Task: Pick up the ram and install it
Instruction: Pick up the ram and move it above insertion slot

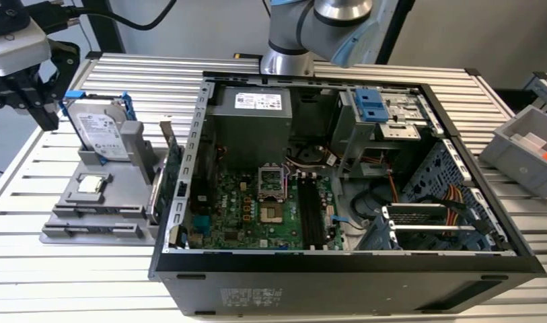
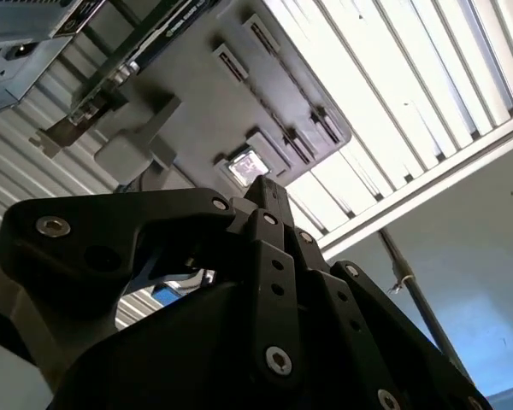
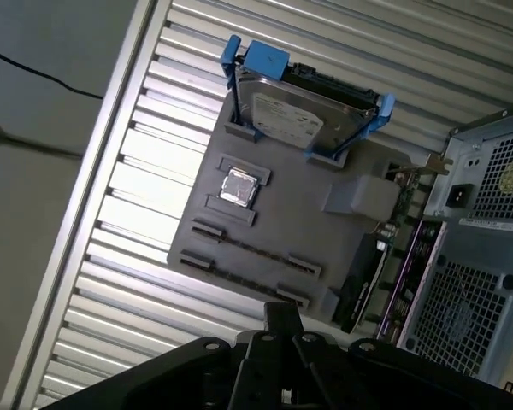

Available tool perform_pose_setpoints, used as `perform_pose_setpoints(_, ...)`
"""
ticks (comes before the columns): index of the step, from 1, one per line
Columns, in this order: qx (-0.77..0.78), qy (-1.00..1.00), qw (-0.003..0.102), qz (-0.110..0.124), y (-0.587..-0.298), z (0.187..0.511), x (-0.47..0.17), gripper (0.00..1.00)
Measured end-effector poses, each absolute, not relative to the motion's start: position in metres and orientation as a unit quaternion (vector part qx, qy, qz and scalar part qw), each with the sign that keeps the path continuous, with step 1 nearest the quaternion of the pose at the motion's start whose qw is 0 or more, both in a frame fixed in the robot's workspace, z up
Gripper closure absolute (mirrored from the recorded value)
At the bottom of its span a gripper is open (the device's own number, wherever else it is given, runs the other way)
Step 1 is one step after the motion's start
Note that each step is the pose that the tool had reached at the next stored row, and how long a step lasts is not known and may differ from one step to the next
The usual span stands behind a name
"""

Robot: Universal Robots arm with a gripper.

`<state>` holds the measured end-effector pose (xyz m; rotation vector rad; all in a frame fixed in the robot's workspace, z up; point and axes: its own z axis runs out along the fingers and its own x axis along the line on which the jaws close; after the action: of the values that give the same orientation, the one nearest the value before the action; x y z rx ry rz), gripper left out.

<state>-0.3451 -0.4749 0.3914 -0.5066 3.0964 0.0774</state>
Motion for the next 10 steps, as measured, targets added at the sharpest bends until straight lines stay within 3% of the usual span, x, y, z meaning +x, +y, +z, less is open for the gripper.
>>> perform_pose_setpoints(10, -0.199, 0.98, 0.001, 0.025, -0.4749, 0.3914, -0.3451, 1.0)
